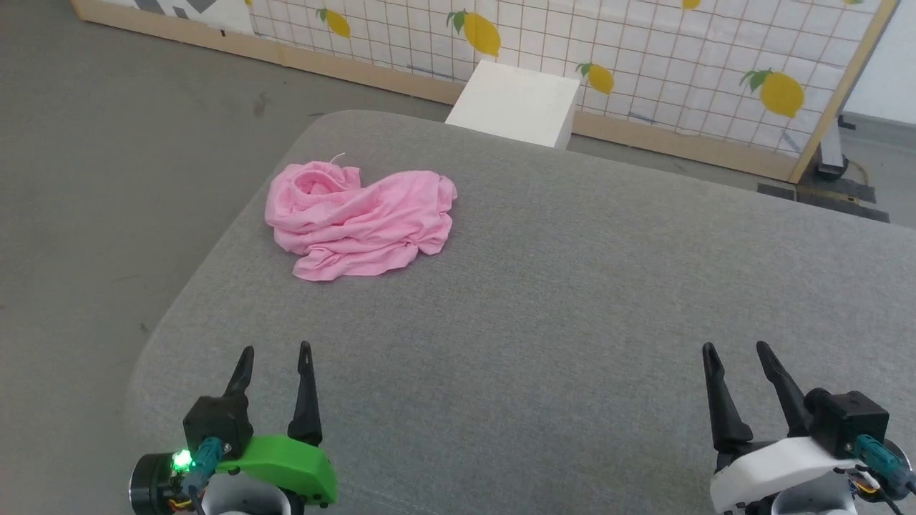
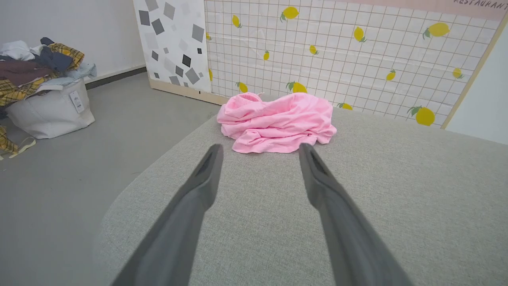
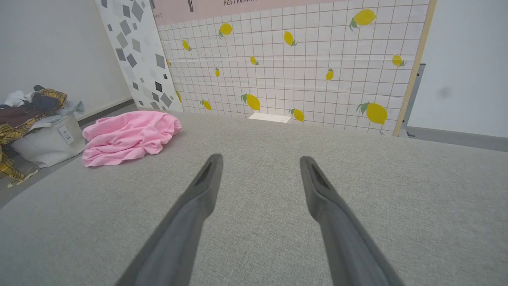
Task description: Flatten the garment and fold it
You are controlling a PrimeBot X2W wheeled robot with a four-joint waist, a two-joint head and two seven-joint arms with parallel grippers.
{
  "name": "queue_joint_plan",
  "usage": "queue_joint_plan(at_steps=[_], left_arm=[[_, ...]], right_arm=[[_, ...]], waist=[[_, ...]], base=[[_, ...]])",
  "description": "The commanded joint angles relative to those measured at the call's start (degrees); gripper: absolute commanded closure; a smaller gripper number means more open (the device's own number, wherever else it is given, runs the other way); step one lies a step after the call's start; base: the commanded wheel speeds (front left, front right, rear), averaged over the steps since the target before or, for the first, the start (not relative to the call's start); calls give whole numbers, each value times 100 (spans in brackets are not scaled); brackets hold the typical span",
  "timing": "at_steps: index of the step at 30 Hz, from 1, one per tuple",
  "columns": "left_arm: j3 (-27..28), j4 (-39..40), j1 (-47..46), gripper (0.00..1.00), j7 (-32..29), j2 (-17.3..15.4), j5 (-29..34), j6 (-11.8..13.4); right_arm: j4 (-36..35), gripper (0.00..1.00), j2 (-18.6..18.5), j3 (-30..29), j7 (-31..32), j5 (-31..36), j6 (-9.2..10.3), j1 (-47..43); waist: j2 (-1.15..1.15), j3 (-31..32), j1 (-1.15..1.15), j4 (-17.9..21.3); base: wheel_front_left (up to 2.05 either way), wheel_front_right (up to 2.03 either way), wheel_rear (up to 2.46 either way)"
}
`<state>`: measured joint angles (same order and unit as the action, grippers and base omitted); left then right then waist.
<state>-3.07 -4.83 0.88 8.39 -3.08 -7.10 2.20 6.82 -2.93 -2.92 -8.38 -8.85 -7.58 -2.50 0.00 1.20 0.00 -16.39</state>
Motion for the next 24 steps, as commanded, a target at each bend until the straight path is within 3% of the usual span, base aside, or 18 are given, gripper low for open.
queue_joint_plan(at_steps=[1, 24], left_arm=[[-23, -22, 93, 0, 66, 10, -89, 40], [-134, -168, 136, 0, 337, 14, -171, 147]], right_arm=[[43, 0, 3, -23, -64, -71, 5, -105], [289, 0, 4, -144, -336, -142, 7, -195]], waist=[[0, 8, 0, -47], [0, 13, 0, -535]], base=[[0, 0, 0], [0, 0, 0]])
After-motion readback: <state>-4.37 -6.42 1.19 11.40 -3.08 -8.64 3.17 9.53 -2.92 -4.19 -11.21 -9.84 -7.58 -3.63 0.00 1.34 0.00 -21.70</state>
